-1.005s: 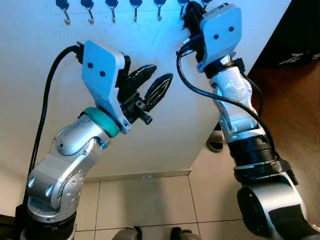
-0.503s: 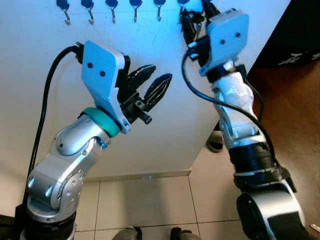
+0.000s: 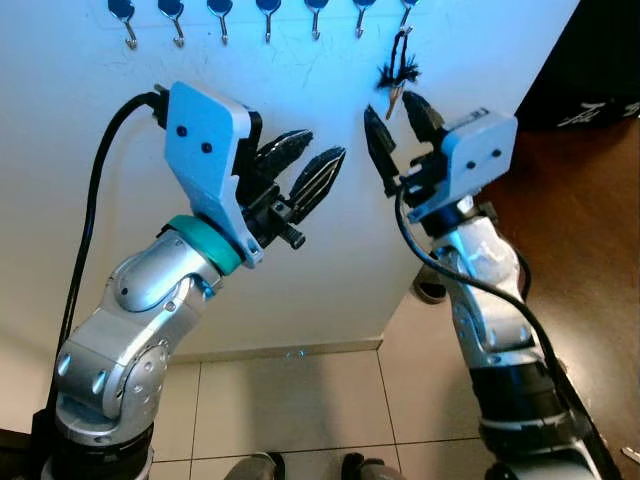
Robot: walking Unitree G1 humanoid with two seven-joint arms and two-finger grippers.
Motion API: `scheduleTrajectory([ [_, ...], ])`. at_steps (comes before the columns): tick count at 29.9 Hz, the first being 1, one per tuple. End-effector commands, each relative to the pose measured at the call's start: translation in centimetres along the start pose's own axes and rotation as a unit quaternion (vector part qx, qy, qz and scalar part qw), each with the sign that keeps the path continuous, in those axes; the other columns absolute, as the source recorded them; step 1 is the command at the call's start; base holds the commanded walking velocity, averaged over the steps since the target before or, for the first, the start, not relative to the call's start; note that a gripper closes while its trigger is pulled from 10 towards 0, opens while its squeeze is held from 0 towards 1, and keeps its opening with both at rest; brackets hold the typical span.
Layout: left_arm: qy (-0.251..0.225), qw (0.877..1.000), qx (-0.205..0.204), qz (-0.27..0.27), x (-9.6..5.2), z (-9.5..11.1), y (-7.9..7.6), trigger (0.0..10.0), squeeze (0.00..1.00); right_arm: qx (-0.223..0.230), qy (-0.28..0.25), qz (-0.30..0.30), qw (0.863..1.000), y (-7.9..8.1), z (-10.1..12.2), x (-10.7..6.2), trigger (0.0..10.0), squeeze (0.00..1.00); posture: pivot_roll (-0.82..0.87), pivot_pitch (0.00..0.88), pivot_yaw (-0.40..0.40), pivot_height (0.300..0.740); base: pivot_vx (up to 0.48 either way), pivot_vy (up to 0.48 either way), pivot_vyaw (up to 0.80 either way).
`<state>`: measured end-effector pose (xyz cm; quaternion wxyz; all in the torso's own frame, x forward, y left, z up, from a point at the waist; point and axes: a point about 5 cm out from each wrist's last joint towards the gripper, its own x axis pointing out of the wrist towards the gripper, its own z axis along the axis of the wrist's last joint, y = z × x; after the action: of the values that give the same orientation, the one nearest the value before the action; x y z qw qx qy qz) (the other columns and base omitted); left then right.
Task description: Hang keys on a hook
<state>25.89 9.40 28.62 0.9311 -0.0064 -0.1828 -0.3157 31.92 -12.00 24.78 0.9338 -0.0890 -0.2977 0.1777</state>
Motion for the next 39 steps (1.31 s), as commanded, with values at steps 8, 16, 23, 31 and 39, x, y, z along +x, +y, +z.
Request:
scheduleTrajectory([
  [8,0.029,0.999,0.026,0.027,-0.8,-1.3,0.4,10.0,0.0,0.024,0.045,-0.012,0.999,1.4,-1.4,-3.1,10.0,0.0,0.12,0.127,0.097,0.74,0.0,0.0,0.0],
  [16,0.125,0.972,0.083,0.182,-2.7,-4.7,3.4,10.0,0.0,0.017,0.064,-0.084,0.994,0.0,-1.0,-4.6,10.0,0.0,0.11,0.114,0.087,0.74,0.0,0.0,0.0],
  [23,0.151,0.955,0.112,0.228,-3.6,-5.3,4.5,10.0,0.0,0.007,0.06,-0.09,0.994,0.4,-0.2,-5.3,10.0,0.0,0.1,0.106,0.085,0.74,0.0,0.0,0.0],
  [31,0.156,0.925,0.21,0.274,-4.5,-5.8,5.3,10.0,0.0,0.034,0.121,-0.1,0.987,1.0,-2.1,-7.3,10.0,0.0,0.09,0.104,0.073,0.74,-0.203,0.0,0.0],
  [39,0.154,0.924,0.191,0.292,-4.6,-6.4,4.9,10.0,0.0,0.027,0.144,-0.099,0.984,0.7,-2.5,-7.7,10.0,0.0,0.08,0.102,0.065,0.74,-0.345,0.0,0.0],
])
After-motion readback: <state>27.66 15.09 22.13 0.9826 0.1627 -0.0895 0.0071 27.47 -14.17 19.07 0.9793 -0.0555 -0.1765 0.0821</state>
